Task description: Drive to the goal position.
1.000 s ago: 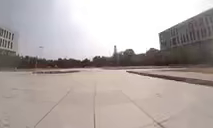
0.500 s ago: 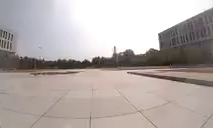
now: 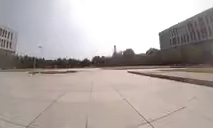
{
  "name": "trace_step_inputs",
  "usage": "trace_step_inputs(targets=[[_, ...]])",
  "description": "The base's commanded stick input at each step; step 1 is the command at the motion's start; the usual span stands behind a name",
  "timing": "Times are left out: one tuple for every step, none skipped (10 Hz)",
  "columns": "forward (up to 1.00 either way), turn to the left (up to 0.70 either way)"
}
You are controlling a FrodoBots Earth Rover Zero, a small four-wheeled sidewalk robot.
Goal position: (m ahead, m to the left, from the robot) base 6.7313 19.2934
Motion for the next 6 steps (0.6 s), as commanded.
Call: trace_step_inputs(targets=[[0.7,0.0],[0.7,0.0],[0.7,0.0],[0.7,0.0],[0.7,0.0],[0.7,0.0]])
